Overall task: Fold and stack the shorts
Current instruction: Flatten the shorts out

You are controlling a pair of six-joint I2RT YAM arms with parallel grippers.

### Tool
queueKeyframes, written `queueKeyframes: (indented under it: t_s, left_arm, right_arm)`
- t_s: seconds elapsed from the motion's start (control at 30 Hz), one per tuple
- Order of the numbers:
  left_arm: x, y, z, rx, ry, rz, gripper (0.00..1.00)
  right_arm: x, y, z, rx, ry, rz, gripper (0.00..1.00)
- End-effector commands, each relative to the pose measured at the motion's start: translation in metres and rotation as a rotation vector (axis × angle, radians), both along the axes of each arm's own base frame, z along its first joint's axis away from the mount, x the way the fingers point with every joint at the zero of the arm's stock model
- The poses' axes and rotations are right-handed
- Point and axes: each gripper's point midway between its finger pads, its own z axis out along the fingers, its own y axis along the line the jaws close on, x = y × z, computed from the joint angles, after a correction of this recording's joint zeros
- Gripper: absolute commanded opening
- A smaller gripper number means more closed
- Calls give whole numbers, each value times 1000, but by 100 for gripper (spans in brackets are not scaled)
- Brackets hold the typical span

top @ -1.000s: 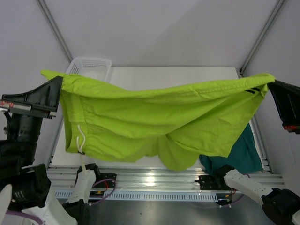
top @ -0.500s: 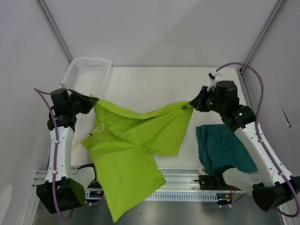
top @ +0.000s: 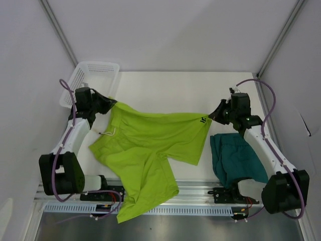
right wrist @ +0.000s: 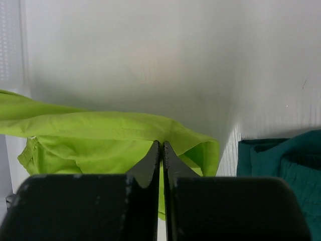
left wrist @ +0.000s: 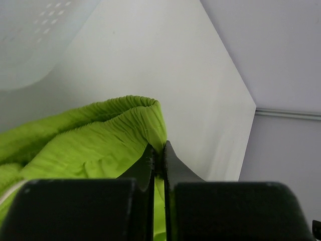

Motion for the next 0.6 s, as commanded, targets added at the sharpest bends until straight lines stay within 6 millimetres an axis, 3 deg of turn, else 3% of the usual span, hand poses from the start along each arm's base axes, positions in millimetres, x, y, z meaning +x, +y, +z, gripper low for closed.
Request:
queueKeyframes:
  t_s: [0.0,0.03,0.07,0.1,0.13,0.2,0.27,0.3,0.33,0.37,0.4,0.43,0.47,0.5,0.53,0.57]
  left_arm:
    - [46,-2,37,25,-149,12,0]
    - [58,-4,49,20,-181,10,0]
    - [67,-6,32,13,-142,7,0]
    - [72,-10,25,12,-123,2,0]
    - [86,-13,40,11,-156,-4,0]
    - [107,-23,27,9,-129,-29,0]
    - [129,-36,43,6,-165,-53,0]
    - [140,-47,23,4,-128,-73,0]
    - [147,-52,16,7,-115,-81,0]
    - [163,-65,40,9,-172,-100,0]
    - [170,-71,36,10,-166,-111,0]
    - [180,-77,6,15,-108,-125,0]
    - [199,-88,37,14,-177,-143,4]
    - [206,-92,30,17,-159,-153,21]
    - [210,-95,-11,26,-54,-163,42]
    - [228,-100,28,30,-132,-173,80]
  right_arm:
    - [43,-7,26,12,-101,-49,0]
    - [49,-11,25,6,-99,-63,0]
    - [58,-13,17,1,-80,-70,0]
    - [68,-19,23,1,-92,-88,0]
    - [75,-22,21,1,-89,-97,0]
    - [93,-36,14,1,-71,-127,0]
    - [108,-44,11,16,-67,-143,0]
    - [117,-48,-3,23,-38,-149,0]
    - [129,-57,2,36,-56,-174,0]
    - [137,-68,-1,39,-49,-198,0]
    - [147,-72,-18,44,-13,-206,0]
    - [162,-80,-8,48,-41,-224,0]
    - [171,-85,-12,44,-32,-241,0]
    - [180,-91,-16,38,-28,-262,0]
    - [189,-97,-38,35,25,-279,4]
    - [207,-100,-22,44,-5,-292,14]
